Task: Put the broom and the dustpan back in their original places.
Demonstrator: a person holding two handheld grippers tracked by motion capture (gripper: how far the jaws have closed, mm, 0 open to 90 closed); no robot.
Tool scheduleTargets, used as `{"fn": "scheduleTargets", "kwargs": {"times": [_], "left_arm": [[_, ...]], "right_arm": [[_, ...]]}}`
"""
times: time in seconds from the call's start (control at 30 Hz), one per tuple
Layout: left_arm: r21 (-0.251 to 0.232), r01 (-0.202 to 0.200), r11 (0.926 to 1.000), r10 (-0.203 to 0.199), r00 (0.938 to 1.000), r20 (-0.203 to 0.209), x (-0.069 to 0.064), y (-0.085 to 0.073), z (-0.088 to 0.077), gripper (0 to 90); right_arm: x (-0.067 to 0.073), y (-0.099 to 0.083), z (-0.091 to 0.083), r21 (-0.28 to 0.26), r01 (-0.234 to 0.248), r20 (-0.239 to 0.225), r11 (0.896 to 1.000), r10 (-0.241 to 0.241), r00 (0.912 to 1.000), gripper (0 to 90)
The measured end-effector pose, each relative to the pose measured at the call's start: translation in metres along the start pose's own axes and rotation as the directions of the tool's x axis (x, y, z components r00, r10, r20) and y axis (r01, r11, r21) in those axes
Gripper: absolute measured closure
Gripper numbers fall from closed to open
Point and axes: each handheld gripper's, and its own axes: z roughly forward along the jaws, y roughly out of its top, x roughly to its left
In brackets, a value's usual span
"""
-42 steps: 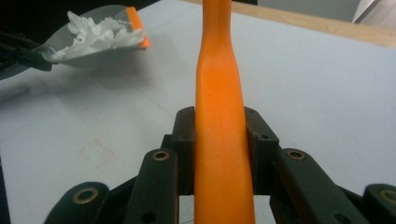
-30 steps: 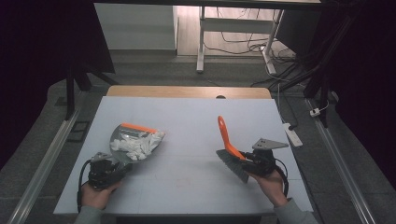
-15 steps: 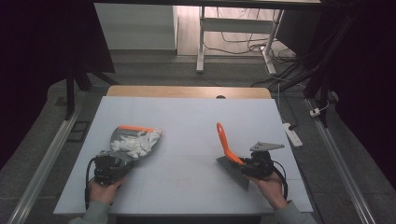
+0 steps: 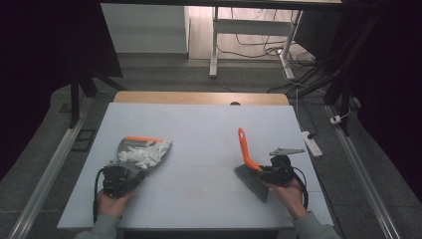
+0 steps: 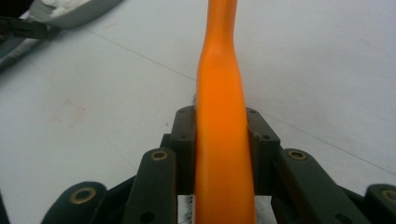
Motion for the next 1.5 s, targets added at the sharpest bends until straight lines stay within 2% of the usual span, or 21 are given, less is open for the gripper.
{"fn": "scheduleTargets", "kwargs": {"times": [0.07,0.33,0.57,0.67,0.73,0.87,0.97,1.07,1.17,1.3,1.37,1.5], "left_arm": [[-0.005,-0.011,0.9999,0.011,0.9999,0.012,0.0,0.0,-0.001,48.9],[-0.01,-0.031,0.9995,0.031,0.9995,0.0,0.001,-0.001,-0.005,32.7],[-0.028,-0.05,0.9983,0.049,0.9985,-0.025,0.003,-0.001,-0.01,23.7],[-0.027,-0.055,0.9981,0.054,0.9982,-0.028,0.004,-0.001,-0.012,22.1],[-0.033,-0.058,0.9977,0.057,0.9979,-0.03,0.005,0.0,-0.013,21.7],[-0.047,-0.075,0.9961,0.073,0.9967,-0.035,0.007,0.0,-0.017,21.1],[-0.065,-0.104,0.9925,0.101,0.9939,-0.044,0.008,0.0,-0.022,20.7],[-0.091,-0.15,0.9845,0.147,0.9885,-0.036,0.008,0.0,-0.029,21.5],[-0.114,-0.197,0.9738,0.198,0.9802,0.002,0.008,-0.001,-0.034,24.5],[-0.13,-0.26,0.9568,0.269,0.9616,0.056,0.005,-0.001,-0.038,26.6],[-0.129,-0.281,0.9511,0.292,0.9531,0.079,0.002,-0.002,-0.039,26.7],[-0.125,-0.308,0.9433,0.32,0.942,0.1,-0.001,-0.003,-0.038,26.7]], "right_arm": [[-0.002,0.001,0.0,0.016,0.017,0.026,1.0,-0.017,0.9995,67.7],[-0.009,0.002,0.002,0.047,0.033,0.07,0.998,-0.036,0.9969,60.8],[-0.018,0.002,0.007,0.096,0.034,0.112,0.995,-0.045,0.9927,51.4],[-0.022,0.002,0.008,0.11,0.026,0.113,0.994,-0.039,0.9929,48.9],[-0.022,0.002,0.008,0.122,0.039,0.158,0.992,-0.058,0.9857,47.9],[-0.023,0.003,0.003,0.096,0.041,0.165,0.994,-0.057,0.9846,47.6],[-0.022,0.003,0.0,0.069,0.052,0.169,0.996,-0.063,0.9836,47.2],[-0.017,0.004,-0.005,0.032,0.082,0.157,0.996,-0.086,0.9838,47.2],[-0.011,0.004,-0.008,0.003,0.129,0.137,0.992,-0.128,0.9822,47.3],[-0.006,0.002,-0.011,-0.022,0.186,0.108,0.982,-0.182,0.9773,47.4],[-0.005,0.001,-0.012,-0.034,0.207,0.099,0.978,-0.203,0.9742,47.6],[-0.003,-0.002,-0.014,-0.055,0.236,0.086,0.97,-0.231,0.9691,47.7]]}}
